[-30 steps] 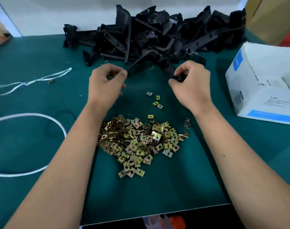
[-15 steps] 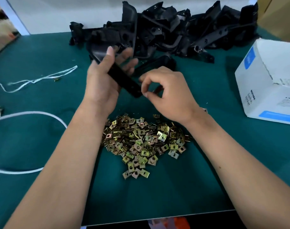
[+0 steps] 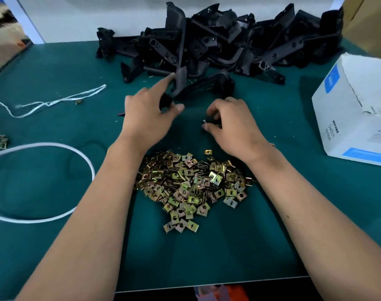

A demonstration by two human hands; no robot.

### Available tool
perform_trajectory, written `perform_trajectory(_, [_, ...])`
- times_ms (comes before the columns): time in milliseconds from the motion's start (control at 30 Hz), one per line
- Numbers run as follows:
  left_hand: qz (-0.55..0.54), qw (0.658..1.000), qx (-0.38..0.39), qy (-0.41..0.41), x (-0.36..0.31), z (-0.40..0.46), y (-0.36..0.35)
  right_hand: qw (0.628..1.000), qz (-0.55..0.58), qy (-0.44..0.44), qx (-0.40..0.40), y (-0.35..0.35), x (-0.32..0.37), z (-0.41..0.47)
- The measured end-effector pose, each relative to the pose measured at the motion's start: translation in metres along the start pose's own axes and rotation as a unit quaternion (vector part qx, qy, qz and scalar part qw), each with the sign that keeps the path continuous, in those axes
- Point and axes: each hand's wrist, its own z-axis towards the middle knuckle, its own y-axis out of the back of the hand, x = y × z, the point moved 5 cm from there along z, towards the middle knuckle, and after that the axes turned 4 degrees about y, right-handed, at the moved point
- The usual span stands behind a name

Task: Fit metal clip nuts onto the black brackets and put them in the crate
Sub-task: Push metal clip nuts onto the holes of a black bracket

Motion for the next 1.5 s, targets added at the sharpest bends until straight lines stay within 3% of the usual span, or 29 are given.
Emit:
perform_trajectory(133, [0.035, 0.995, 0.078, 0.047, 0.007, -0.003, -0.016, 0.999, -0.028, -0.002, 0.018, -0.005, 0.001, 0.003])
perform_trajectory(300, [-0.005, 0.994, 0.077, 0.072, 0.014, 0.0, -0.019, 1.0, -0.008, 0.014, -0.009, 0.0, -0.002, 0.002])
perform_trajectory(400, [0.005, 0.994, 0.09, 0.059, 0.013, 0.002, -0.017, 0.992, 0.117, -0.019, -0.046, 0.007, -0.007, 0.0])
perform_trajectory(533, [-0.043, 0.996, 0.078, 0.027, 0.006, -0.004, -0.014, 0.932, 0.35, -0.078, -0.055, 0.007, -0.012, -0.001])
perform_trajectory(667, [-0.083, 0.993, 0.087, 0.005, 0.0, -0.008, -0.014, 0.895, 0.431, -0.101, -0.055, 0.006, -0.015, -0.001])
perform_trajectory(867, [-0.127, 0.984, 0.118, -0.03, -0.001, -0.007, -0.02, 0.885, 0.449, -0.113, -0.048, 0.004, -0.019, -0.001])
perform_trajectory(1200, [-0.187, 0.973, 0.103, -0.086, -0.016, -0.009, -0.022, 0.864, 0.49, -0.112, -0.026, 0.003, -0.017, -0.002])
perform_trajectory(1500, [-0.173, 0.982, 0.065, -0.034, -0.005, -0.007, -0.029, 0.864, 0.484, -0.137, -0.039, 0.0, -0.021, -0.003])
